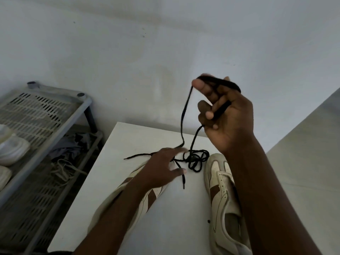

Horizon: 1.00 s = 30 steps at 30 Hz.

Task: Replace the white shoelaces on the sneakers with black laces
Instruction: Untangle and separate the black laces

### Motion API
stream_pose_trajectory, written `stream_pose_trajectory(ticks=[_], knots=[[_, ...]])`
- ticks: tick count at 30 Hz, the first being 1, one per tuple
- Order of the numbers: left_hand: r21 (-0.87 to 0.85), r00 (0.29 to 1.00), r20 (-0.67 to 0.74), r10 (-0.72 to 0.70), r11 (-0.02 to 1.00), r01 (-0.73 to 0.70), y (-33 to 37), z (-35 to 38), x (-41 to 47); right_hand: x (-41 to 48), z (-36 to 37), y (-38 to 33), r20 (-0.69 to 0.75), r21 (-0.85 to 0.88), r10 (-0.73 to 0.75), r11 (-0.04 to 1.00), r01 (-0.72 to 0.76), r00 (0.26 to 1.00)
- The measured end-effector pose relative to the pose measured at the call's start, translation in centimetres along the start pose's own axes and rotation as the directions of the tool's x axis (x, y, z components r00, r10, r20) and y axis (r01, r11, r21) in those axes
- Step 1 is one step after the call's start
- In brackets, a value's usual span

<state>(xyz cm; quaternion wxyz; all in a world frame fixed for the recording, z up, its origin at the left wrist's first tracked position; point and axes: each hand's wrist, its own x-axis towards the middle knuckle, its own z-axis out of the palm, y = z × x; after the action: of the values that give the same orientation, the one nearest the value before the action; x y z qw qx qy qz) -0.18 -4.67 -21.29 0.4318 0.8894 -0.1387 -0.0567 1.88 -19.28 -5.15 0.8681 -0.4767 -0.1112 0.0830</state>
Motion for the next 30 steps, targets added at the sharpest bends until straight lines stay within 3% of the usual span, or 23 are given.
stream_pose_trajectory(ticks=[3,7,9,12,15,18,20,22,25,28,30], knots=[[0.133,0.983,-0.173,0.055,0.991,-0.032,-0.4,1.2,0.4,0.2,1.1,-1.7,0.092,0.096,-0.078,0.993,0.069,0.993],[0.009,0.831,-0.54,-0.134,0.986,0.165,-1.4,1.5,0.5,0.8,2.1,-3.9,0.17,0.193,-0.159,0.973,0.126,0.972],[-0.042,0.859,-0.496,-0.129,0.991,0.125,-1.1,1.6,0.6,0.9,2.4,-4.0,0.206,0.226,-0.15,0.969,0.102,0.967],[-0.278,0.957,-0.275,-0.089,0.961,0.01,1.3,1.8,0.5,0.9,2.8,-3.1,0.248,0.278,-0.081,0.961,0.009,0.965],[-0.411,0.943,-0.322,-0.089,0.91,-0.055,4.3,1.9,0.5,0.6,3.5,-1.5,0.268,0.348,-0.012,0.934,-0.085,0.963],[-0.415,0.927,-0.362,-0.095,0.907,-0.07,6.3,2.0,0.7,0.3,4.2,-0.5,0.292,0.355,0.042,0.923,-0.149,0.955],[-0.292,0.934,-0.349,-0.071,0.956,-0.037,6.9,1.4,0.2,0.2,4.7,-0.9,0.311,0.355,0.026,0.924,-0.141,0.95],[-0.276,0.933,-0.352,-0.08,0.961,-0.022,6.2,0.6,-0.4,0.6,4.8,-2.4,0.291,0.381,-0.06,0.923,-0.058,0.955],[-0.336,0.888,-0.413,-0.204,0.94,0.06,4.1,-2.1,-1.3,1.7,4.0,-5.8,0.194,0.451,-0.26,0.88,0.15,0.946],[-0.28,0.831,-0.467,-0.301,0.942,0.184,1.8,-5.2,-2.0,2.7,2.4,-8.6,0.026,0.509,-0.397,0.795,0.33,0.917],[-0.341,0.8,-0.456,-0.39,0.907,0.248,0.4,-7.0,-2.4,2.9,1.1,-9.3,-0.101,0.531,-0.43,0.739,0.414,0.897]])
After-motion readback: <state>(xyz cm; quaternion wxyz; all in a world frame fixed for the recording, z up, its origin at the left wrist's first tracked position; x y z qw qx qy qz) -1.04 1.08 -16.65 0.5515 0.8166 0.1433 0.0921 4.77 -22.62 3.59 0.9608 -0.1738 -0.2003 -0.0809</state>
